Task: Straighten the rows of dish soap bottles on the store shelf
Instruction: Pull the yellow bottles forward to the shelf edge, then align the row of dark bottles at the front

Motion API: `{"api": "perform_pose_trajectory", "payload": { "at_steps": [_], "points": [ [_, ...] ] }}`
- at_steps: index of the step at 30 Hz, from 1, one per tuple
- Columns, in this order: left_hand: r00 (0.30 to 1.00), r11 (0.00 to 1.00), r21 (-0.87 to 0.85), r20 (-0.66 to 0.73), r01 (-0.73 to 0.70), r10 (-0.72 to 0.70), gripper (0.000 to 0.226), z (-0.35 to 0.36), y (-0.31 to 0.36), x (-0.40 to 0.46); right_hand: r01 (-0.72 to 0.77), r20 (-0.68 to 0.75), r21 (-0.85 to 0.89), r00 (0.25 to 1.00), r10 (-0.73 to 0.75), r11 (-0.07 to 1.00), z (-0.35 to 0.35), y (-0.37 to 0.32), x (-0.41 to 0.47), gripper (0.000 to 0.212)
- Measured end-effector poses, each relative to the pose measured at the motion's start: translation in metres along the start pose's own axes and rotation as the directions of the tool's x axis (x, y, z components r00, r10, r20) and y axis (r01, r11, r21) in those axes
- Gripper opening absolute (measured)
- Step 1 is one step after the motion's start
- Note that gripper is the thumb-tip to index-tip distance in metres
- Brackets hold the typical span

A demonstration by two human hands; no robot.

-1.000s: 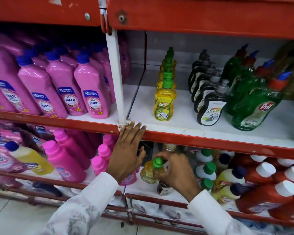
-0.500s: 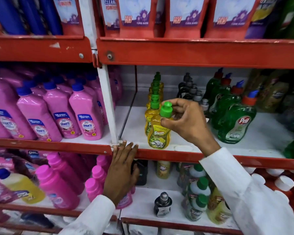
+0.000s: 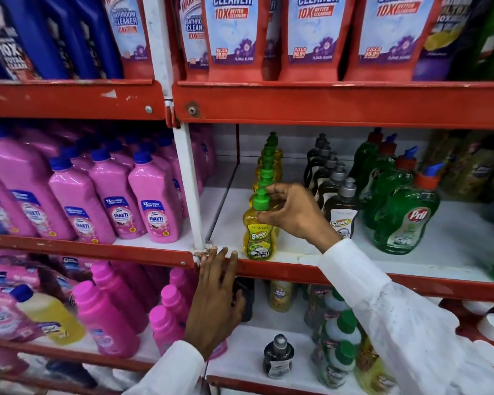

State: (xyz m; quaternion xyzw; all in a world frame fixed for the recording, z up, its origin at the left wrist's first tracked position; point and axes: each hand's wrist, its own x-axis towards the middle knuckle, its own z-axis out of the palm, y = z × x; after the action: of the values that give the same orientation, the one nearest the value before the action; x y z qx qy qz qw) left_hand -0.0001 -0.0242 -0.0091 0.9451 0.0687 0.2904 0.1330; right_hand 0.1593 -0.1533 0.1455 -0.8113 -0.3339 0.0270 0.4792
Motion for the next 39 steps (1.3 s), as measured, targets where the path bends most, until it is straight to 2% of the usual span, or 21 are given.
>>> {"api": "perform_pose_trajectory", "payload": {
  "at_steps": [7, 10, 12, 15, 17, 20, 22, 25, 28, 33, 36, 39],
  "points": [
    [1.000, 1.000, -0.027, -0.015, -0.012, 0.012, 0.068, 0.009, 0.017, 0.005, 0.055, -0.114, 0.010, 0.992, -0.054, 0.998, -0.005, 0.002, -0.033, 0.057],
    [1.000, 0.999, -0.027, -0.010, -0.021, 0.021, 0.068, 0.013, 0.020, 0.004, 0.107, -0.251, 0.055, 0.964, -0.090, 0.993, -0.001, 0.025, -0.076, 0.043],
    [1.000, 1.000, -0.021, -0.009, -0.011, 0.011, 0.068, 0.016, 0.020, 0.002, 0.078, -0.294, 0.138, 0.955, -0.035, 0.987, 0.013, 0.053, -0.116, 0.032],
    [1.000, 0.999, -0.036, -0.022, -0.003, 0.002, 0.060, 0.017, 0.020, 0.005, -0.110, -0.220, 0.184, 0.964, 0.150, 0.977, 0.050, 0.107, -0.169, 0.034],
    [1.000, 0.999, -0.043, -0.020, 0.002, -0.003, 0.058, 0.015, 0.023, 0.007, -0.234, -0.141, 0.106, 0.959, 0.247, 0.966, 0.077, 0.143, -0.191, 0.033],
    [1.000, 1.000, -0.024, -0.013, -0.004, 0.004, 0.062, 0.012, 0.024, 0.006, -0.356, -0.028, 0.005, 0.934, 0.356, 0.935, 0.106, 0.173, -0.199, 0.056],
    [1.000, 1.000, -0.019, -0.004, -0.002, 0.002, 0.064, 0.010, 0.025, 0.004, -0.398, 0.039, -0.035, 0.916, 0.399, 0.917, 0.114, 0.180, -0.197, 0.058],
    [1.000, 1.000, -0.014, 0.010, 0.005, -0.005, 0.068, 0.009, 0.027, 0.003, -0.397, 0.045, -0.099, 0.914, 0.402, 0.913, 0.118, 0.182, -0.190, 0.031],
    [1.000, 1.000, -0.019, 0.010, 0.010, -0.010, 0.067, 0.006, 0.028, 0.001, -0.367, 0.046, -0.103, 0.927, 0.373, 0.924, 0.117, 0.187, -0.190, 0.020],
    [0.992, 0.990, -0.052, -0.005, -0.129, 0.129, 0.062, 0.008, 0.043, -0.002, -0.296, -0.022, 0.018, 0.955, 0.296, 0.955, 0.086, 0.160, -0.197, 0.019],
    [0.978, 0.975, -0.066, -0.011, -0.210, 0.210, 0.056, 0.014, 0.056, 0.008, -0.239, -0.105, 0.087, 0.963, 0.247, 0.967, 0.040, 0.120, -0.194, 0.021],
    [0.973, 0.969, -0.088, -0.014, -0.230, 0.230, 0.050, 0.023, 0.067, 0.018, -0.179, -0.187, 0.145, 0.961, 0.204, 0.973, -0.013, 0.075, -0.188, 0.023]
  ]
}}
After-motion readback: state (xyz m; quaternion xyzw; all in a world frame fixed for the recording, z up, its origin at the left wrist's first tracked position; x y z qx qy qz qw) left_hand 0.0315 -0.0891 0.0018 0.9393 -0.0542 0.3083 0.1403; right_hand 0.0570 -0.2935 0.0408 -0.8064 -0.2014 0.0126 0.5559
